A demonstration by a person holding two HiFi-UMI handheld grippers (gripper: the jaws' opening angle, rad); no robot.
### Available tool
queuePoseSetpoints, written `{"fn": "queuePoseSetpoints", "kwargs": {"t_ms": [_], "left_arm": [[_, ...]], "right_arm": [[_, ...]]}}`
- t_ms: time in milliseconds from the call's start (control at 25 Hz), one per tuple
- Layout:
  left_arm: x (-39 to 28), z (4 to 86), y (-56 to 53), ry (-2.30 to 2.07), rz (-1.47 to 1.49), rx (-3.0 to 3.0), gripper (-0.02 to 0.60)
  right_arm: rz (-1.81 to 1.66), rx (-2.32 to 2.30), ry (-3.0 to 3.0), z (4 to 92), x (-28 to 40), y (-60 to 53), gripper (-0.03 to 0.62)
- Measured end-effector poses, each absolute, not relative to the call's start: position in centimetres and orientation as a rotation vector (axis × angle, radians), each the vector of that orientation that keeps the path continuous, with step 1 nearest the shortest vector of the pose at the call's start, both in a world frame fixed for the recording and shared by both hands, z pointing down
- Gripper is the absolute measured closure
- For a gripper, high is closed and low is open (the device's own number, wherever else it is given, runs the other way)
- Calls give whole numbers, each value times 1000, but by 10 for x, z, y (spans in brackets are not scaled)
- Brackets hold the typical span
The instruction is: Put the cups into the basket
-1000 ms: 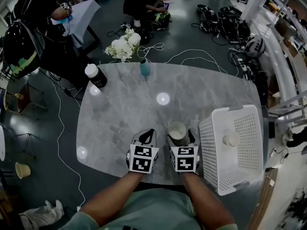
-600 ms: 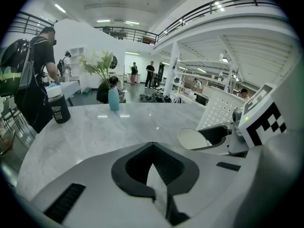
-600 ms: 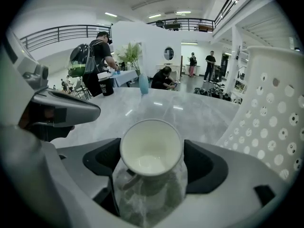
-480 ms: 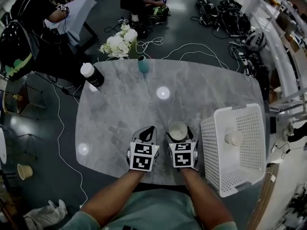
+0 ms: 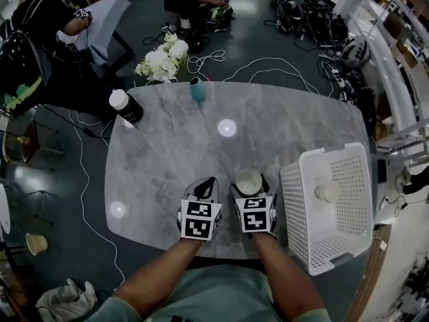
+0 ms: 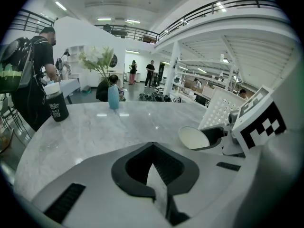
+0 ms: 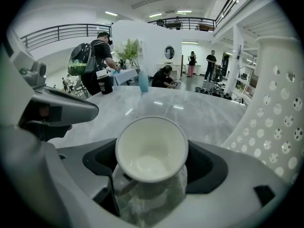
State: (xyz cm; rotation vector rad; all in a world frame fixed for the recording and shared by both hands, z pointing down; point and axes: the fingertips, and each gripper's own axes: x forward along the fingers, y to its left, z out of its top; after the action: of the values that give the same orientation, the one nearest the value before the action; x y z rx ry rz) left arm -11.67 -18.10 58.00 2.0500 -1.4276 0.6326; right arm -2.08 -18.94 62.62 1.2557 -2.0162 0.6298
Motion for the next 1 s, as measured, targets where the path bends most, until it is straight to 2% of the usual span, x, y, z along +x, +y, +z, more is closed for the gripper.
{"fn": "queuePoseSetpoints", "kwargs": {"t_ms": [360,1000], "left_arm": [[-118,570,-177,-1428,618,2071,580],[-92,520,-150,-1380,595,2180,580]], "right_arm": [[598,1265,-2027,616,-19,-187,201],[574,1357,-2139,494,-4,-139,201]]}}
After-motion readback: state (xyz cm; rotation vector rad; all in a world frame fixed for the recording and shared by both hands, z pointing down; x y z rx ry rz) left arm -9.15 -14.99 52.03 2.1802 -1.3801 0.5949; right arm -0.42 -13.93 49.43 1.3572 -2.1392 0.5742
